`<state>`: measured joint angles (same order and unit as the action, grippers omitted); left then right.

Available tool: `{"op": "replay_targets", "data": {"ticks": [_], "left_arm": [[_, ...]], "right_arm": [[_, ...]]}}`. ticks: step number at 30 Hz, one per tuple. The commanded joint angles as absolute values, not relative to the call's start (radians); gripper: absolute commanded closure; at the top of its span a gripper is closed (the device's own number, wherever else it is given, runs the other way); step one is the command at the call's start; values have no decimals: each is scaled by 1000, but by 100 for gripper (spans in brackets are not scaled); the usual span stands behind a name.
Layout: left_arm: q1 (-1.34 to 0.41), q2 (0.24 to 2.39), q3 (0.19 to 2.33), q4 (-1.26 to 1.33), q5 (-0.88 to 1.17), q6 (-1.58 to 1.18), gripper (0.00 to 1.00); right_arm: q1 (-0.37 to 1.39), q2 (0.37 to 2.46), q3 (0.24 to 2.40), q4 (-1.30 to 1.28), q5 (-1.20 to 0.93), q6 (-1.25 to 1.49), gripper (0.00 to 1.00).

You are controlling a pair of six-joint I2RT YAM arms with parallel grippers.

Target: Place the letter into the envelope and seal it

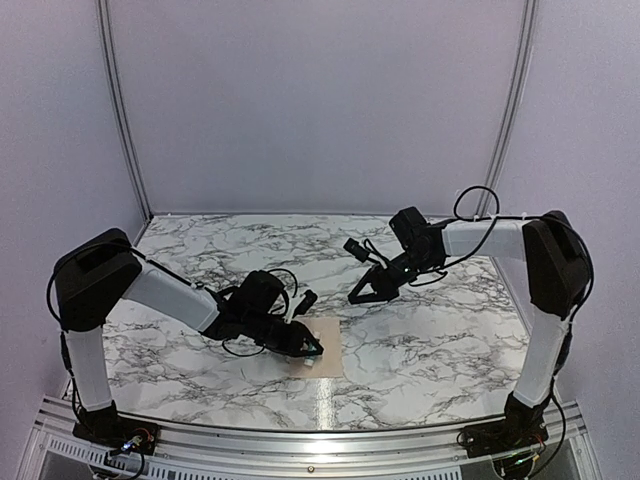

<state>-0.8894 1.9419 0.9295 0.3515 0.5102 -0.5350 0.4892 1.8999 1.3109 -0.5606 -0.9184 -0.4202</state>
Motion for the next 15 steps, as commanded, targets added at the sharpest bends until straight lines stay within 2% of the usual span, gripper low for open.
{"op": "replay_targets", "data": {"ticks": [1,15], "left_arm": [[-882,1983,954,354,518,-529,100],[-861,1979,959,354,544,-551,100]], "right_arm": [[486,1932,1316,-568,-950,-427,90],[587,2082,1309,-543,-1002,-392,94]]}}
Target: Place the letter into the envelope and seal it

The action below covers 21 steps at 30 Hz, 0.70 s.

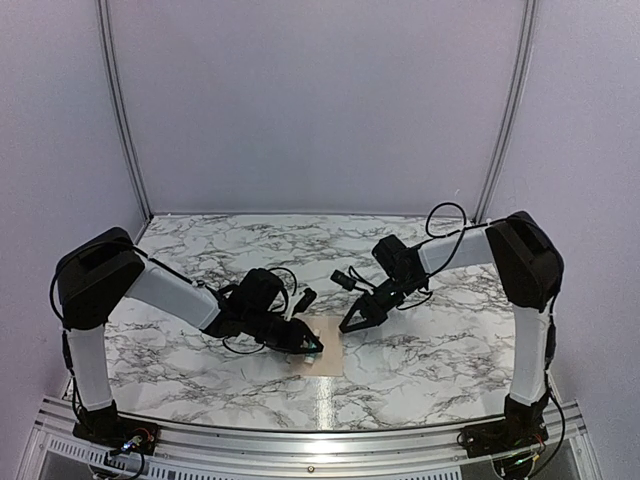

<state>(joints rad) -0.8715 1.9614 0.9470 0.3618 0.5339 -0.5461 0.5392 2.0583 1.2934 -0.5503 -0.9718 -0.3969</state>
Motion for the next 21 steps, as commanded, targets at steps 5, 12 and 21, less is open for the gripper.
{"op": "replay_targets", "data": {"ticks": [5,12,21], "left_arm": [[-857,1973,967,356,551,-554,100],[-851,1986,987,363,558,-566,100],[-849,2034,1001,367,547,-573,100]], "right_arm": [[609,2137,1323,-547,-997,-381,94],[609,2187,1325,-544,-953,-363,96],[609,2201,1333,-547,-947,-359,96]]}}
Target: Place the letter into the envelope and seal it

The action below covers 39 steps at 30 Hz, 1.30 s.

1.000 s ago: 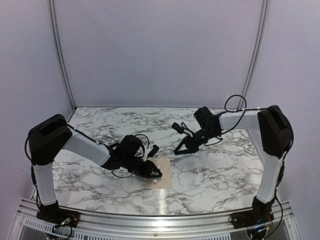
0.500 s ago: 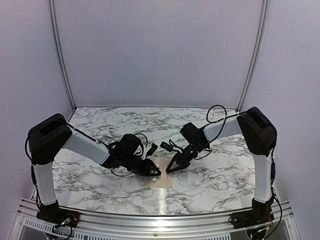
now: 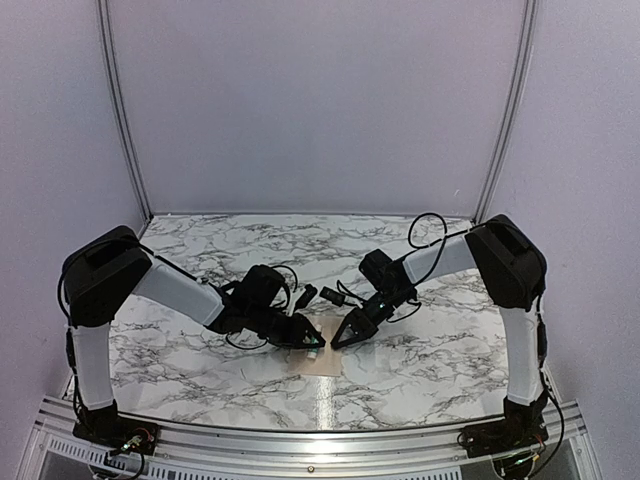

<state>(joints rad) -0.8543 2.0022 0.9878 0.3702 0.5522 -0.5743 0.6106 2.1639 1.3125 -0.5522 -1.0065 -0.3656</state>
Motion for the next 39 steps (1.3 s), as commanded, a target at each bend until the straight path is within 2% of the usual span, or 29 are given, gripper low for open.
{"op": "replay_targets", "data": {"ticks": [1,18,23,31,39], "left_arm": [[-849,2037,1000,367,541,-573,100],[-825,2047,995,382,519,-597,100],[-825,1969,974,391,518,-587,100],[-831,1744,968,391,526,-553,100],[-850,1591,914,390,515,-398,100]], "right_arm": [[609,2201,1332,-546,-947,-359,96],[606,2200,1336,-555,-944,-362,96],[596,2169,1349,-570,-973,-372,96],[489,1951,1420,-693,-1024,-451,86],[354,1716,1389,-708,-823,-535,77]]}}
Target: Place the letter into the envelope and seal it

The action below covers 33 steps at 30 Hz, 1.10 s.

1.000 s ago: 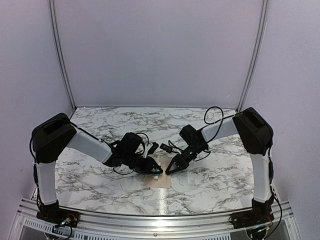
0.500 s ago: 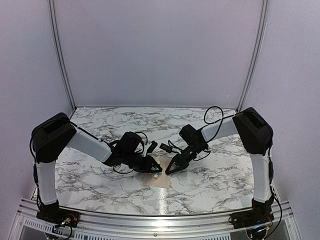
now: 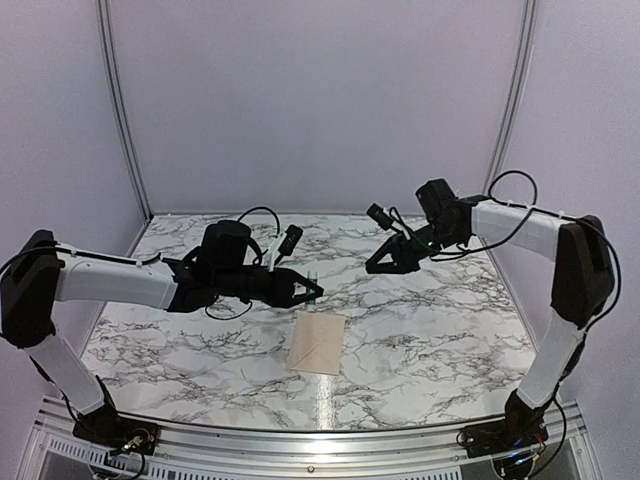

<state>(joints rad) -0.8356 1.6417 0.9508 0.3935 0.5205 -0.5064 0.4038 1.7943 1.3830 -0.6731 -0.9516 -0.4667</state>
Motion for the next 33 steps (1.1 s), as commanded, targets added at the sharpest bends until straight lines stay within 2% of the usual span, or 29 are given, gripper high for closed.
{"op": "replay_targets", "data": {"ticks": [1,4,7,9,15,19,23,33], "left_arm": [[-851,1582,911,385,518,-383,100],[-865,1547,899,373,504,-343,100],[-877,1521,891,344,479,-292,100],[-887,1513,890,318,462,-262,100],[-911,1529,916,191,415,-195,100],[-936,1552,948,105,375,-156,100],[-946,1562,945,102,367,-154,100],[-950,1603,956,101,353,-160,100]], "right_arm": [[349,1693,1385,-705,-752,-545,75],[348,1650,1359,-696,-502,-602,70],[348,1626,1307,-653,-340,-644,60],[347,1636,1277,-635,-281,-658,56],[349,1771,1269,-673,-192,-691,55],[350,1816,1260,-664,-162,-685,40],[352,1849,1267,-666,-172,-672,39],[371,1844,1275,-690,-214,-661,46]]}}
